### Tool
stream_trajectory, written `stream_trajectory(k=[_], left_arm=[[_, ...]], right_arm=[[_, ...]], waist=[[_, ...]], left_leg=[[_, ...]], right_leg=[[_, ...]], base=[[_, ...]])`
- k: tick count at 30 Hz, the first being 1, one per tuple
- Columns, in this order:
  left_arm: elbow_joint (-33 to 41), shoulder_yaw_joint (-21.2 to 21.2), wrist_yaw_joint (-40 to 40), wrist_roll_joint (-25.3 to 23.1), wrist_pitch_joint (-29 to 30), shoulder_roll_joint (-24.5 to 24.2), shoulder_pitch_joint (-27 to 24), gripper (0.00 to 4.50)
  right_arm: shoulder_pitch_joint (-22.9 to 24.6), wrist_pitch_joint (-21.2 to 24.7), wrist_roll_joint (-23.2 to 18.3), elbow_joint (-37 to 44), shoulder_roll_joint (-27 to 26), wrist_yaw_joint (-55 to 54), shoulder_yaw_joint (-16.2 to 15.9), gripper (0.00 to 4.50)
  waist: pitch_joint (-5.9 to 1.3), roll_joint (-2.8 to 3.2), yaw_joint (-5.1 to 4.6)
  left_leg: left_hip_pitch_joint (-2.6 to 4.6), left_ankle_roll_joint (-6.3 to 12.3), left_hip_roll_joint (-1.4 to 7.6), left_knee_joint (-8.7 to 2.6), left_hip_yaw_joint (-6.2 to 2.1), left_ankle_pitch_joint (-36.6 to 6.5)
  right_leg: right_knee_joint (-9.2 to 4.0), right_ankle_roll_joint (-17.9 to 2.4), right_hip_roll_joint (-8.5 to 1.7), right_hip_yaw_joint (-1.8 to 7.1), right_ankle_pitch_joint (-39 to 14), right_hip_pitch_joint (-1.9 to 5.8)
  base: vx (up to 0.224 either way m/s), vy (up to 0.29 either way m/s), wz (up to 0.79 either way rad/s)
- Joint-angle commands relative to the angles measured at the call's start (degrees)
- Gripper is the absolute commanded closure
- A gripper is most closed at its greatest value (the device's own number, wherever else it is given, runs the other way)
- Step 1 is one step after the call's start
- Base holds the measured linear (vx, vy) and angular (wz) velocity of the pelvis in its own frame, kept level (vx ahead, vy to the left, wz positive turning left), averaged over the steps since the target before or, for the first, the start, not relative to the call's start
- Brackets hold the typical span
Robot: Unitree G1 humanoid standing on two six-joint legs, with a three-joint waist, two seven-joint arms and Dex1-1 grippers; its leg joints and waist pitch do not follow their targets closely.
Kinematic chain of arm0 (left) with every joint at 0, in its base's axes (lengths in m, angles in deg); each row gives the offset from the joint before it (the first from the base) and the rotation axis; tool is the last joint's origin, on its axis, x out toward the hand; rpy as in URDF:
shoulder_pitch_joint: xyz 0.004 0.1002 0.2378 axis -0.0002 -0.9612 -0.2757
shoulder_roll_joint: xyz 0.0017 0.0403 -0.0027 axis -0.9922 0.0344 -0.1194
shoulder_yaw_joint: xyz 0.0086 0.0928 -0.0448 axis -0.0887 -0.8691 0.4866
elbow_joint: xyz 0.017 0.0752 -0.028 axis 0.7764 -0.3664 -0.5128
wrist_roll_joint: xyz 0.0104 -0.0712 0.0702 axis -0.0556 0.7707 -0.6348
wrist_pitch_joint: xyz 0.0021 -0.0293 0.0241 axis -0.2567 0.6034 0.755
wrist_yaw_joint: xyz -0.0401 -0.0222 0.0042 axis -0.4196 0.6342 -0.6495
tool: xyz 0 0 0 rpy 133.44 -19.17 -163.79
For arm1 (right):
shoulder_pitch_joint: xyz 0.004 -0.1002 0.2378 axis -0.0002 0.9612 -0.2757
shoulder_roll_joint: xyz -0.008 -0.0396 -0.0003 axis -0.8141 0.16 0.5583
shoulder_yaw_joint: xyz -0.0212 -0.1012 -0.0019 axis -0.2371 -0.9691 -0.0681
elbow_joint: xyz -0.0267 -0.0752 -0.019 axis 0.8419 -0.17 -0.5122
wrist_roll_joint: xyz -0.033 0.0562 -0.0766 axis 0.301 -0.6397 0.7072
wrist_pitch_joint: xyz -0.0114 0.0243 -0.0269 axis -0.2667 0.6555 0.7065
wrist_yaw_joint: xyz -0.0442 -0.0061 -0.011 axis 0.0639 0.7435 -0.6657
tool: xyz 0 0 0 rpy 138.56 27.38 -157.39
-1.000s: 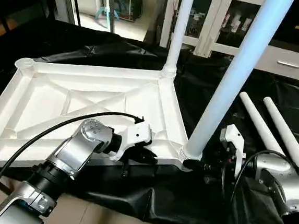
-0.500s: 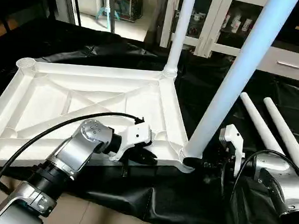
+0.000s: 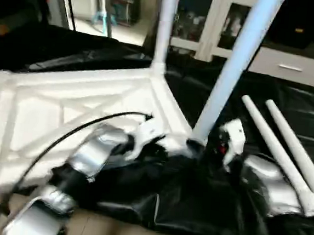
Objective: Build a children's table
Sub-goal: Rotate leg to tighten
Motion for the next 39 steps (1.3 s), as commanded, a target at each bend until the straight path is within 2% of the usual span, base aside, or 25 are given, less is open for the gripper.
stream_trajectory(k=[1, 3, 6, 8, 10, 12, 14, 19, 21, 25, 28, 33, 35, 39], left_arm=[[-0.65, 3.25, 6.95, 1.56, 0.81, 3.74, 2.8, 4.5], [-1.79, 3.51, 9.4, 1.13, 0.63, 5.12, 3.77, 4.5], [-4.8, 3.7, 14.34, -0.5, -0.55, 8.21, 6.13, 4.5], [-5.34, 3.18, 14.81, -1.12, -1.47, 8.58, 6.58, 4.5], [-5.7, 3.12, 14.85, -1.16, -1.47, 8.62, 6.68, 4.5], [-5.96, 3.18, 14.8, -1.3, -1.26, 8.39, 6.6, 4.5], [-5.95, 2.85, 14.35, -1.33, -1.3, 7.49, 6.23, 4.5], [-6.63, 2.88, 13.91, -1.34, -1.72, 7.08, 6.26, 4.5], [-6.71, 2.94, 13.6, -1.4, -1.95, 6.79, 6.15, 4.5], [-6.49, 2.75, 12.47, -1.38, -2.69, 5.65, 5.59, 4.5], [-6.29, 2.77, 12.02, -1.3, -3.0, 5.03, 5.24, 4.5], [-6.35, 2.58, 10.84, -1.5, -4.41, 3.69, 4.35, 4.5], [-6.13, 2.43, 10.32, -1.5, -4.69, 3.43, 4.06, 4.5], [-4.31, 0.77, 5.92, -1.17, -7.68, 1.42, 1.93, 4.5]], right_arm=[[0.07, 2.58, 3.57, -5.08, -1.78, -11.91, 1.52, 1.81], [-0.65, 2.13, 3.84, -6.03, -3.61, -15.63, 2.03, 1.81], [-1.84, -0.45, 6.37, -7.32, -7.22, -21.5, 0.5, 1.81], [-1.95, -1.12, 6.85, -7.25, -7.99, -21.73, 0.01, 1.81], [-2.08, -1.72, 7.06, -7.39, -8.12, -21.58, -0.13, 1.81], [-2.13, -2.09, 7.15, -7.32, -8.3, -22.02, 0.08, 1.81], [-2.0, -2.41, 7.03, -7.09, -8.28, -22.61, 0.55, 1.81], [-2.09, -4.38, 7.3, -6.63, -7.77, -21.54, -0.2, 1.81], [-1.81, -5.23, 6.01, -5.59, -7.66, -19.07, 0.01, 1.25], [-0.36, -5.29, 3.84, -2.4, -6.67, -16.09, 0.93, 0.93], [0.49, -5.15, 2.95, -0.86, -6.12, -15.11, 1.54, 0.63], [3.65, -4.62, 1.71, 3.65, -4.56, -12.65, 2.18, 0.31], [4.46, -4.6, 1.55, 4.78, -4.24, -12.15, 2.14, 0.03], [9.73, -3.33, -1.08, 13.78, -1.49, -5.54, 1.54, 0.03]], waist=[[-3.44, -0.29, 0.05], [-3.51, -0.17, 0.17], [-3.84, -0.1, 0.56], [-3.92, -0.28, 0.88], [-3.9, -0.19, 1.19], [-3.76, -0.18, 1.24], [-3.53, -0.13, 1.32], [-3.52, -0.01, 1.23], [-3.5, -0.04, 1.24], [-3.43, -0.07, 1.15], [-3.57, -0.09, 0.82], [-3.42, -0.07, 0.5], [-3.42, -0.08, 0.43], [-3.34, -0.09, 0.38]], left_leg=[[0.39, -0.9, 2.99, -4.89, -1.75, -12.21], [0.4, -0.37, 2.85, -4.76, -1.56, -11.27], [0.31, 0.84, 2.79, -4.62, -1.49, -7.88], [0.22, 1.98, 2.77, -4.48, -1.35, -5.88], [0.14, 3.6, 2.79, -4.39, -1.26, -4.55], [0.15, 3.81, 2.75, -4.43, -1.21, -5.3], [0.29, 2.54, 2.94, -4.79, -1.37, -8.59], [0.33, 1.44, 2.92, -4.92, -1.41, -9.74], [0.27, 1.68, 2.95, -4.91, -1.4, -9.7], [-0.11, 2.28, 2.94, -5.0, -1.55, -9.46], [-0.06, 2.56, 2.99, -4.88, -1.53, -8.69], [-0.16, 3.14, 3.03, -4.93, -1.54, -8.91], [-0.25, 3.25, 3.03, -4.89, -1.53, -8.73], [-0.34, 4.1, 3.16, -4.87, -1.52, -9.13]], right_leg=[[-4.82, -10.8, -3.53, 2.22, -18.12, 2.11], [-4.74, -11.07, -3.41, 2.33, -15.7, 1.98], [-4.08, -11.69, -3.29, 2.27, -9.93, 2.25], [-3.73, -12.29, -3.21, 2.24, -6.23, 2.48], [-3.44, -13.12, -3.29, 2.25, -3.82, 2.64], [-3.7, -13.12, -3.3, 2.25, -5.13, 2.59], [-4.25, -11.98, -3.42, 2.24, -10.58, 2.51], [-4.29, -11.19, -3.34, 2.28, -10.85, 2.37], [-4.25, -11.29, -3.37, 2.31, -10.47, 2.43], [-4.31, -11.11, -3.45, 2.3, -10.72, 2.69], [-4.17, -11.6, -3.41, 2.28, -9.84, 2.61], [-4.36, -11.82, -3.41, 2.3, -10.45, 2.57], [-4.37, -11.73, -3.41, 2.31, -10.4, 2.58], [-4.47, -11.43, -3.4, 2.38, -10.42, 2.55]], base=[[0.0, 0.0, 0.0], [0.0, 0.0, 0.0], [0.0, 0.0, 0.0], [0.0, 0.0, 0.0], [0.0, 0.0, 0.0], [0.0, 0.0, 0.0], [0.0, 0.0, 0.0], [0.0, 0.0, 0.0], [0.0, 0.0, 0.0], [0.0, 0.0, 0.0], [0.0, 0.0, 0.0], [0.0, 0.0, 0.0], [0.0, 0.0, 0.0], [0.0, 0.0, 0.0]])
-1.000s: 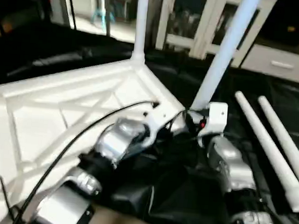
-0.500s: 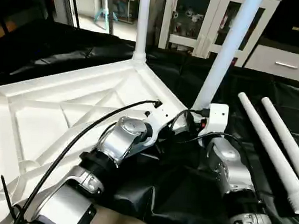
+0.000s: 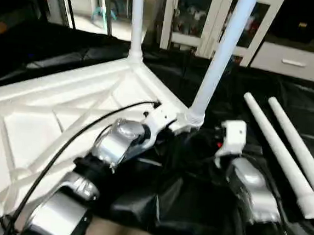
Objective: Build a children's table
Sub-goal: Rotate leg to tighten
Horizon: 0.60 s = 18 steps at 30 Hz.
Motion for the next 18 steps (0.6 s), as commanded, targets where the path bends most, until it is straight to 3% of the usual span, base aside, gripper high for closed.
stream_trajectory(k=[1, 6, 13, 15, 18], left_arm=[[1.82, -0.36, -2.35, 0.63, -3.44, -0.67, -1.7, 4.5], [2.7, -1.84, -6.19, 0.92, -7.61, -2.25, -2.83, 4.5], [3.31, -3.54, -10.21, 0.64, -11.16, -3.62, -3.91, 4.5], [2.62, -3.99, -10.36, 0.12, -11.97, -3.39, -3.69, 4.5], [1.72, -4.44, -10.66, -0.05, -14.13, -2.49, -3.21, 4.5]], right_arm=[[1.36, 1.48, -2.05, 4.95, 2.34, 4.66, -0.29, 0.03], [4.42, 3.12, -4.8, 9.07, 6.47, 11.31, -0.53, 0.03], [8.33, 5.03, -5.84, 13.03, 11.07, 15.58, 0.51, 0.03], [10.04, 5.75, -5.36, 14.2, 12.17, 16.4, 0.09, 0.03], [11.59, 6.05, -5.31, 15.48, 12.39, 16.7, -0.51, 0.03]], waist=[[-3.36, -0.54, 0.28], [-3.12, -0.62, 0.23], [-3.07, -0.73, 0.3], [-3.0, -0.68, 0.56], [-3.12, -0.57, 0.67]], left_leg=[[0.13, 4.3, 3.22, -4.54, -1.59, -9.73], [0.2, 3.48, 3.2, -4.72, -1.68, -12.57], [0.05, 3.17, 3.35, -4.77, -1.69, -12.56], [0.36, 3.1, 3.43, -4.71, -1.58, -12.91], [0.09, 2.98, 3.36, -4.74, -1.66, -12.39]], right_leg=[[-4.42, -11.57, -3.44, 2.42, -11.21, 3.02], [-5.16, -9.93, -3.52, 2.46, -17.6, 2.73], [-5.13, -9.43, -3.56, 2.49, -18.24, 2.45], [-5.35, -9.05, -3.48, 2.61, -18.4, 2.22], [-5.06, -9.64, -3.56, 2.55, -16.93, 2.45]], base=[[0.0, 0.0, 0.0], [0.0, 0.0, 0.0], [0.0, 0.0, 0.0], [0.0, 0.0, 0.0], [0.0, 0.0, 0.0]])
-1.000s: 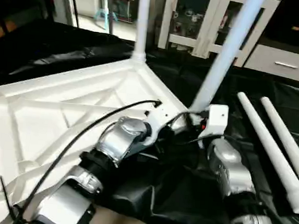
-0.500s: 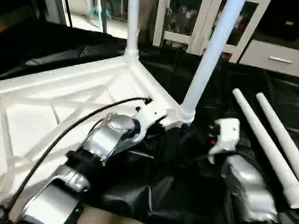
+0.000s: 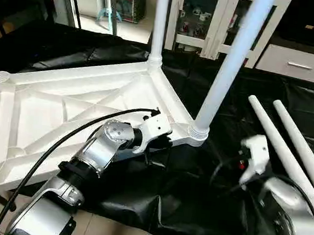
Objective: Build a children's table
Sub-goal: Rotate leg to tighten
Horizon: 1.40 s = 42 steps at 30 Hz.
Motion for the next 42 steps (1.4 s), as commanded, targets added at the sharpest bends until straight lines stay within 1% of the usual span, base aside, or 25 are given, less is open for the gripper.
stream_trajectory(k=[1, 3, 6, 7, 8, 10, 13, 15, 17, 19, 22, 24, 26, 27, 28, 30, 31, 32, 33, 35, 38, 39, 40, 41, 42], left_arm=[[-1.16, -1.28, -1.25, 1.03, -5.91, 2.42, -0.16, 4.5], [-1.31, -1.6, -2.12, 1.33, -7.36, 3.4, 0.16, 4.5], [-1.52, -1.92, -2.61, 1.42, -8.11, 4.21, 0.52, 4.5], [-1.85, -2.0, -2.44, 1.23, -8.61, 4.51, 0.71, 4.5], [-1.87, -2.0, -2.43, 1.22, -8.65, 4.53, 0.73, 4.5], [-2.73, -1.98, -0.98, 0.48, -9.62, 5.0, 1.15, 4.5], [-2.96, -1.98, -0.68, 0.32, -9.82, 5.1, 1.25, 4.5], [-3.61, -1.86, -0.1, -0.29, -10.96, 5.2, 1.46, 4.5], [-3.66, -1.76, -0.46, -0.24, -11.18, 5.2, 1.37, 4.5], [-3.52, -1.65, -0.32, -0.68, -11.52, 4.95, 0.99, 4.5], [-3.22, -0.36, -1.04, 0.79, -9.8, 4.96, 0.49, 4.5], [-2.42, 1.39, -1.74, 2.8, -7.3, 5.35, 0.21, 4.05], [-1.74, 2.29, -2.05, 3.87, -6.21, 5.53, 0.06, 3.89], [-0.63, 3.33, -2.36, 5.07, -5.24, 5.67, -0.14, 3.79], [-0.27, 3.56, -2.38, 5.31, -5.3, 5.69, -0.19, 3.68], [1.17, 4.0, -2.53, 5.96, -4.62, 5.71, -0.46, 3.46], [2.01, 4.13, -2.89, 6.33, -4.15, 5.62, -0.61, 3.4], [2.99, 4.51, -2.57, 6.63, -4.21, 5.58, -0.79, 3.29], [4.12, 5.02, -2.55, 6.93, -3.51, 5.53, -0.96, 3.29], [6.79, 5.5, -3.03, 7.35, -1.91, 4.79, -1.46, 3.06], [10.52, 6.38, -2.74, 7.75, 0.49, 2.8, -2.54, 2.78], [12.42, 5.92, -4.27, 7.34, 1.08, 0.51, -3.51, 2.7], [16.65, 4.83, -8.68, 7.54, 3.52, -4.35, -5.91, 2.63], [16.77, 4.79, -8.84, 7.55, 3.57, -4.5, -5.98, 2.53], [18.02, 4.41, -10.4, 7.67, 4.1, -5.99, -6.74, 2.53]], right_arm=[[1.19, 1.2, -0.18, 2.71, 0.34, 0.67, -0.77, 0.03], [2.11, 1.55, -0.58, 3.75, 0.21, 0.94, -1.25, 0.03], [2.62, 1.48, -0.48, 4.29, 0.07, 0.65, -1.5, 0.03], [2.9, 1.54, -0.4, 4.66, 0.0, 0.51, -1.47, 0.03], [2.91, 1.54, -0.4, 4.68, -0.01, 0.5, -1.47, 0.03], [3.29, 1.64, -0.39, 5.1, -0.12, 0.33, -1.38, 0.03], [3.37, 1.59, -0.39, 5.17, -0.17, 0.26, -1.34, 0.03], [3.57, 1.75, -0.33, 5.51, -0.24, 0.13, -1.3, 0.03], [3.66, 1.76, -0.4, 5.71, -0.3, 0.11, -1.32, 0.03], [3.84, 1.61, -0.43, 6.03, -0.24, 0.26, -1.54, 0.03], [4.18, 1.48, -0.49, 6.39, -0.17, 0.47, -1.54, 0.03], [4.38, 1.52, -0.58, 6.55, -0.13, 0.5, -1.44, 0.0], [4.5, 1.52, -0.63, 6.62, -0.12, 0.52, -1.41, 0.0], [4.7, 1.46, -0.63, 6.66, -0.22, 0.52, -1.51, 0.0], [4.79, 1.43, -0.6, 6.67, -0.28, 0.47, -1.61, 0.0], [4.82, 1.41, -0.51, 6.71, -0.61, 0.31, -1.99, 0.0], [4.75, 1.44, -0.54, 6.67, -0.81, 0.28, -2.14, 0.0], [4.65, 1.34, -0.45, 6.53, -1.06, 0.19, -2.34, 0.0], [4.55, 1.26, -0.37, 6.4, -1.28, 0.1, -2.51, 0.0], [4.42, 1.17, -0.31, 6.32, -1.68, -0.06, -2.8, 0.0], [4.64, 1.06, -0.29, 6.59, -1.91, -0.07, -3.06, 0.0], [4.72, 1.09, -0.36, 6.71, -1.94, 0.04, -3.14, 0.0], [4.98, 1.04, -0.53, 6.89, -1.94, 0.46, -3.38, 0.0], [4.99, 1.04, -0.53, 6.9, -1.93, 0.48, -3.39, 0.0], [5.05, 1.02, -0.61, 6.92, -1.92, 0.68, -3.48, 0.0]], waist=[[-3.02, -0.79, 0.0], [-3.03, -0.82, 0.37], [-3.04, -0.7, 0.86], [-3.07, -0.62, 0.99], [-3.05, -0.37, 1.04], [-3.12, -0.52, 1.12], [-3.19, -0.55, 1.17], [-3.2, -0.65, 1.17], [-3.15, -0.57, 1.22], [-3.14, -0.71, 1.21], [-3.13, -0.68, 1.17], [-3.15, -0.68, 1.18], [-3.29, -0.66, 1.22], [-3.59, -0.92, 1.24], [-3.57, -0.77, 1.21], [-3.67, -1.23, 0.93], [-3.56, -1.22, 0.78], [-3.56, -1.54, 0.75], [-3.51, -1.47, 0.68], [-3.42, -1.42, 0.64], [-3.17, -1.48, 0.64], [-3.16, -1.4, 0.67], [-3.13, -1.4, 0.6], [-3.15, -1.37, 0.51], [-3.18, -1.15, 0.16]], left_leg=[[0.1, 3.26, 3.28, -4.65, -1.58, -12.42], [0.12, 3.42, 3.36, -4.65, -1.61, -12.21], [0.38, 3.27, 3.44, -4.65, -1.54, -12.5], [0.5, 3.19, 3.5, -4.63, -1.47, -12.39], [0.57, 3.12, 3.54, -4.69, -1.5, -12.48], [0.31, 3.11, 3.51, -4.72, -1.54, -12.26], [0.18, 3.22, 3.46, -4.68, -1.59, -11.75], [0.09, 3.39, 3.44, -4.66, -1.59, -11.55], [0.09, 3.4, 3.46, -4.69, -1.62, -11.77], [0.01, 3.41, 3.47, -4.72, -1.65, -11.83], [-0.04, 3.28, 3.47, -4.73, -1.67, -11.96], [-0.09, 3.37, 3.45, -4.71, -1.66, -11.4], [-0.12, 3.47, 3.45, -4.55, -1.6, -10.75], [-0.06, 3.71, 3.56, -4.36, -1.56, -9.41], [-0.23, 3.95, 3.64, -4.4, -1.66, -8.51], [-0.33, 5.3, 3.55, -4.13, -1.57, -5.97], [-0.29, 5.9, 3.6, -4.08, -1.51, -5.46], [-0.34, 6.1, 3.54, -4.0, -1.46, -5.39], [-0.4, 6.35, 3.58, -4.0, -1.46, -5.46], [-0.21, 6.25, 3.67, -4.0, -1.42, -6.28], [-0.14, 5.67, 3.66, -4.16, -1.41, -7.5], [-0.04, 5.17, 3.69, -4.21, -1.45, -8.06], [-0.29, 4.71, 3.79, -4.45, -1.65, -7.93], [-0.25, 4.6, 3.68, -4.42, -1.61, -7.59], [-0.09, 4.25, 3.67, -4.47, -1.58, -7.62]], right_leg=[[-5.24, -9.72, -3.45, 2.52, -16.86, 2.3], [-5.21, -9.36, -3.55, 2.55, -17.08, 2.37], [-5.3, -9.07, -3.6, 2.59, -18.3, 2.06], [-5.28, -9.28, -3.57, 2.64, -17.74, 1.94], [-5.25, -9.44, -3.55, 2.64, -17.51, 1.91], [-5.09, -9.41, -3.54, 2.61, -16.38, 2.17], [-5.03, -9.23, -3.68, 2.58, -16.02, 2.34], [-5.05, -9.14, -3.68, 2.55, -16.05, 2.37], [-5.14, -9.0, -3.72, 2.56, -16.7, 2.32], [-5.15, -8.73, -3.76, 2.53, -17.34, 2.33], [-5.22, -8.41, -3.74, 2.54, -18.1, 2.28], [-5.11, -8.76, -3.75, 2.54, -17.17, 2.34], [-4.85, -9.86, -3.88, 2.49, -15.76, 2.48], [-4.48, -10.81, -3.81, 2.45, -12.64, 2.51], [-4.21, -11.34, -3.78, 2.43, -10.81, 2.57], [-3.63, -12.79, -3.56, 2.31, -5.04, 2.69], [-3.55, -13.43, -3.58, 2.34, -3.74, 2.66], [-3.51, -13.62, -3.67, 2.33, -3.62, 2.77], [-3.48, -13.9, -3.74, 2.38, -3.74, 2.84], [-3.56, -14.29, -3.82, 2.41, -4.82, 2.75], [-3.85, -13.57, -3.63, 2.41, -7.61, 2.64], [-3.89, -13.06, -3.64, 2.43, -8.75, 2.6], [-3.74, -12.52, -3.75, 2.47, -9.24, 2.82], [-3.67, -12.17, -3.61, 2.47, -9.32, 2.74], [-3.63, -11.97, -3.41, 2.49, -9.21, 2.56]], base=[[0.0, 0.0, 0.0], [0.0, 0.0, 0.0], [0.0, 0.0, 0.0], [0.0, 0.0, 0.0], [0.0, 0.0, 0.0], [0.0, 0.0, 0.0], [0.0, 0.0, 0.0], [0.0, 0.0, 0.0], [0.0, 0.0, 0.0], [0.0, 0.0, 0.0], [0.0, 0.0, 0.0], [0.0, 0.0, 0.0], [0.0, 0.0, 0.0], [0.0, 0.0, 0.0], [0.0, 0.0, 0.0], [0.0, 0.0, 0.0], [0.0, 0.0, 0.0], [0.0, 0.0, 0.0], [0.0, 0.0, 0.0], [0.0, 0.0, 0.0], [0.0, 0.0, 0.0], [0.0, 0.0, 0.0], [0.0, 0.0, 0.0], [0.0, 0.0, 0.0], [0.0, 0.0, 0.0]])
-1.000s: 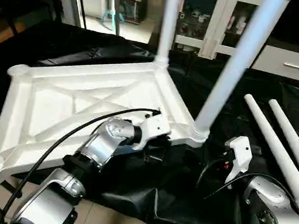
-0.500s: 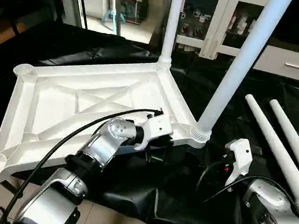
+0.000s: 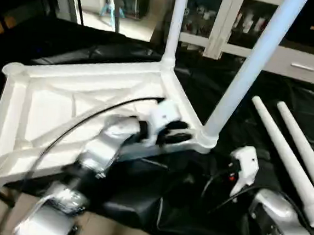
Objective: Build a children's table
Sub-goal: Rotate leg to tighten, then rotate table base
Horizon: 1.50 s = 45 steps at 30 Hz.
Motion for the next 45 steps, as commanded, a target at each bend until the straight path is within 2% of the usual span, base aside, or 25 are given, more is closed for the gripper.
stream_trajectory(k=[1, 2, 5, 7, 11, 13, 14, 16, 20, 23, 24, 25, 27, 29, 32, 35, 36, 40, 42, 43, 44, 45], left_arm=[[3.82, -1.04, -4.15, 0.58, 2.9, -2.56, -1.54, 2.42], [5.62, -1.32, -5.6, 0.63, 4.26, -4.5, -2.63, 2.33], [11.19, -1.49, -8.86, 0.58, 7.93, -10.19, -6.18, 2.0], [13.59, -1.47, -9.0, -0.16, 8.95, -12.99, -8.0, 1.89], [15.56, -1.11, -8.06, -1.4, 10.89, -16.21, -9.87, 1.54], [16.35, -1.69, -8.64, -2.57, 12.31, -18.28, -10.85, 1.41], [16.35, -1.69, -8.64, -2.57, 12.31, -18.28, -10.85, 1.28], [14.94, -2.22, -7.48, -3.72, 11.76, -18.19, -10.57, 1.13], [12.13, -3.51, -4.37, -5.42, 10.03, -17.34, -9.45, 0.85], [11.64, -3.77, -4.39, -4.66, 10.66, -16.07, -8.85, 0.7], [11.31, -3.85, -4.44, -4.23, 11.08, -14.85, -8.34, 1.04], [11.07, -3.8, -4.31, -4.1, 11.24, -14.28, -8.11, 1.17], [10.53, -3.53, -3.7, -3.83, 11.38, -13.29, -7.61, 1.11], [8.77, -2.94, -1.8, -3.25, 11.69, -10.94, -5.99, 1.63], [5.94, -3.57, -0.54, -4.25, 12.02, -9.53, -4.09, 1.65], [3.86, -3.39, 1.26, -5.35, 13.39, -8.22, -2.92, 2.11], [3.08, -3.05, 2.11, -5.4, 14.01, -7.52, -2.43, 2.11], [0.18, -3.35, 4.21, -6.08, 14.78, -5.88, -0.57, 2.53], [-0.48, -3.63, 4.57, -6.41, 14.68, -5.65, -0.16, 2.58], [-1.12, -4.07, 4.66, -6.75, 14.42, -5.41, 0.23, 2.77], [-1.78, -4.59, 4.61, -6.98, 14.09, -5.07, 0.72, 2.88], [-2.48, -5.01, 4.71, -7.25, 13.91, -4.57, 1.28, 2.88]], right_arm=[[0.32, -0.19, -0.4, 1.38, 0.44, 0.87, 0.0, 0.0], [0.49, -0.16, -0.58, 1.69, 0.56, 1.37, -0.12, 0.0], [0.97, 0.28, -1.35, 3.07, 1.23, 3.22, -0.45, 0.0], [1.33, 0.22, -1.54, 3.56, 1.59, 3.63, -0.56, 0.0], [1.47, 0.01, -1.43, 3.37, 1.74, 3.66, -0.42, 0.0], [1.58, 0.09, -1.21, 3.55, 1.58, 3.67, -0.55, 0.0], [1.58, 0.09, -1.21, 3.55, 1.58, 3.67, -0.55, 0.0], [1.63, 0.1, -1.1, 3.6, 1.53, 3.75, -0.68, 0.0], [1.83, 0.2, -1.03, 3.95, 1.72, 3.89, -0.83, 0.0], [1.96, 0.13, -1.01, 3.98, 1.84, 3.79, -0.61, 0.0], [2.04, 0.08, -0.96, 4.04, 1.85, 3.66, -0.48, 0.0], [2.04, 0.09, -0.97, 4.04, 1.86, 3.67, -0.42, 0.0], [2.07, 0.09, -0.97, 4.06, 1.89, 3.69, -0.39, 0.0], [2.1, 0.02, -0.91, 4.04, 1.96, 3.66, -0.29, 0.0], [2.15, 0.0, -0.82, 4.15, 1.99, 3.51, -0.23, 0.0], [2.23, -0.01, -0.79, 4.29, 2.08, 3.5, -0.21, 0.0], [2.28, 0.0, -0.78, 4.36, 2.12, 3.49, -0.21, 0.0], [2.41, -0.01, -0.61, 4.46, 2.2, 3.43, -0.32, 0.0], [2.42, 0.0, -0.58, 4.49, 2.21, 3.42, -0.37, 0.0], [2.46, -0.02, -0.53, 4.54, 2.2, 3.4, -0.44, 0.0], [2.44, -0.04, -0.46, 4.57, 2.17, 3.35, -0.51, 0.0], [2.42, -0.03, -0.44, 4.59, 2.16, 3.28, -0.54, 0.0]], waist=[[-3.28, -0.13, 0.12], [-3.2, -0.16, -0.01], [-3.17, 0.34, 0.26], [-3.05, 0.35, 0.38], [-2.92, 0.25, 0.36], [-2.9, 0.2, 0.33], [-2.83, 0.16, 0.18], [-2.93, 0.29, -0.11], [-2.93, 0.47, -0.01], [-2.85, 0.34, 0.07], [-2.83, 0.45, 0.14], [-2.85, 0.37, 0.18], [-2.95, 0.3, 0.28], [-3.08, 0.25, 0.29], [-3.23, 0.07, 0.47], [-3.31, 0.19, 0.19], [-3.26, 0.23, 0.15], [-3.08, 0.17, 0.35], [-3.01, 0.13, 0.54], [-2.97, 0.08, 0.51], [-2.94, 0.41, 0.51], [-2.91, 0.33, 0.41]], left_leg=[[0.74, 3.73, 3.49, -4.52, -1.56, -7.93], [0.74, 3.66, 3.54, -4.67, -1.5, -8.23], [1.14, 2.59, 3.66, -4.77, -1.43, -8.48], [1.1, 2.22, 3.61, -4.93, -1.4, -9.29], [1.16, 0.39, 3.49, -5.2, -1.51, -12.46], [1.14, 0.13, 3.43, -5.24, -1.57, -12.74], [0.94, 0.08, 3.34, -5.28, -1.64, -12.75], [1.21, -0.23, 3.34, -5.27, -1.69, -13.36], [1.33, -0.28, 3.33, -5.26, -1.66, -13.51], [1.33, -0.59, 3.33, -5.32, -1.69, -14.57], [1.43, -0.79, 3.34, -5.37, -1.74, -15.36], [1.56, -0.95, 3.31, -5.31, -1.69, -15.65], [1.35, -0.94, 3.37, -5.35, -1.81, -14.92], [1.36, -0.74, 3.31, -5.18, -1.72, -14.11], [1.17, 0.21, 3.14, -4.93, -1.66, -11.89], [1.11, 0.77, 3.19, -4.82, -1.66, -10.63], [1.19, 0.8, 3.2, -4.81, -1.62, -10.83], [1.22, 0.62, 3.25, -4.91, -1.71, -12.93], [1.4, 0.28, 3.28, -5.02, -1.79, -14.41], [1.18, 0.11, 3.28, -5.1, -1.89, -14.6], [1.2, -0.05, 3.27, -5.18, -1.96, -14.93], [1.42, -0.26, 3.24, -5.18, -1.91, -15.86]], right_leg=[[-3.66, -12.22, -3.31, 2.44, -9.02, 2.69], [-3.76, -12.29, -3.24, 2.5, -9.23, 2.66], [-3.51, -13.04, -3.12, 2.5, -7.77, 2.46], [-3.5, -13.08, -3.05, 2.54, -7.16, 2.6], [-3.92, -12.01, -3.21, 2.66, -11.66, 2.62], [-3.98, -11.31, -3.22, 2.71, -12.57, 2.6], [-3.96, -11.01, -3.18, 2.72, -12.92, 2.68], [-4.18, -10.53, -3.18, 2.75, -13.99, 2.48], [-4.11, -10.97, -3.09, 2.73, -12.61, 2.49], [-4.35, -10.79, -3.27, 2.77, -14.3, 2.56], [-4.49, -10.48, -3.32, 2.79, -15.78, 2.5], [-4.63, -10.3, -3.28, 2.81, -16.32, 2.41], [-4.45, -10.35, -3.32, 2.8, -15.28, 2.6], [-4.27, -10.78, -3.26, 2.77, -13.56, 2.65], [-4.07, -11.14, -3.19, 2.71, -10.99, 2.92], [-3.87, -11.76, -3.19, 2.66, -9.2, 3.03], [-3.93, -11.88, -3.14, 2.65, -9.3, 2.96], [-4.47, -11.38, -3.41, 2.69, -13.58, 2.93], [-4.83, -10.31, -3.43, 2.7, -16.35, 2.75], [-4.83, -9.89, -3.45, 2.68, -16.99, 2.87], [-4.9, -9.69, -3.44, 2.67, -17.54, 2.83], [-5.19, -9.16, -3.33, 2.64, -18.57, 2.59]], base=[[0.0, 0.0, 0.0], [0.0, 0.0, 0.0], [0.0, 0.0, 0.0], [0.0, 0.0, 0.0], [0.0, 0.0, 0.0], [0.0, 0.0, 0.0], [0.0, 0.0, 0.0], [0.0, 0.0, 0.0], [0.0, 0.0, 0.0], [0.0, 0.0, 0.0], [0.0, 0.0, 0.0], [0.0, 0.0, 0.0], [0.0, 0.0, 0.0], [0.0, 0.0, 0.0], [0.0, 0.0, 0.0], [0.0, 0.0, 0.0], [0.0, 0.0, 0.0], [0.0, 0.0, 0.0], [0.0, 0.0, 0.0], [0.0, 0.0, 0.0], [0.0, 0.0, 0.0], [0.0, 0.0, 0.0]])
